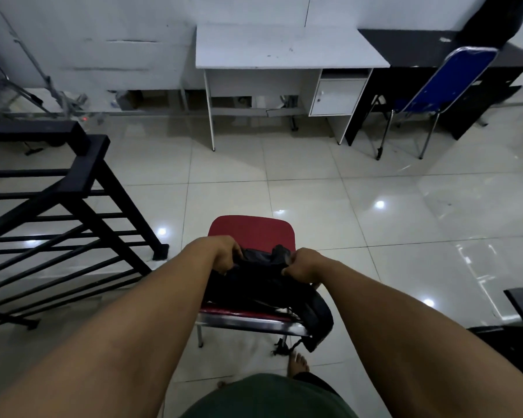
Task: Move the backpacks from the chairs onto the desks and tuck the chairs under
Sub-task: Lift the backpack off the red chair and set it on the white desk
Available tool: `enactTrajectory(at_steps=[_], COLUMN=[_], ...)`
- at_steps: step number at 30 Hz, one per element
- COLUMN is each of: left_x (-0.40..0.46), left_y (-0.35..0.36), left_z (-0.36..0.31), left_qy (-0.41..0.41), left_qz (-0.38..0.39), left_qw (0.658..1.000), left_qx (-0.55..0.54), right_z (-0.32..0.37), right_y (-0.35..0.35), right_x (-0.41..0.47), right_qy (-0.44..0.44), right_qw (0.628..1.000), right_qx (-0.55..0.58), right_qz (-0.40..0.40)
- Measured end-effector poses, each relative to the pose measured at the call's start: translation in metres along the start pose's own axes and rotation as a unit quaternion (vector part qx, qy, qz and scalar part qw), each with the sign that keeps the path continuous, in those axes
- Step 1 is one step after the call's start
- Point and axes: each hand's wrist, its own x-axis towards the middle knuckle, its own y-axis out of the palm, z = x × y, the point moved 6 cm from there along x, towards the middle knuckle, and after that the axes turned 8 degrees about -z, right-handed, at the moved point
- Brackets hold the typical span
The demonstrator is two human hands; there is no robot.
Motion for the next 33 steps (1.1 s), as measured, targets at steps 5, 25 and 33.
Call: enactTrajectory(at_steps=[5,25,33], left_x=[0.001,0.073,0.108], left_y=[-0.004,-0.014,-0.042], left_z=[-0.004,-0.052,-0.152], left_qy=[-0.008,-0.047,-0.106], left_qz=[-0.182,-0.336,-0.396], left_qw=[0.981,0.939,0.911], left_qx=[0.070,-0.049,-0.048], right_z=[0.000,-0.056,-0.126], right_y=[-0.013,-0.044,-0.104], right_x=[0.007,0.075,0.117], right_qy=[-0.025,-0.063,-0.068], right_qw=[0.992,0.984,0.987], right_qx=[-0.025,0.083,0.098], right_qz=[-0.123,-0.145,-0.110])
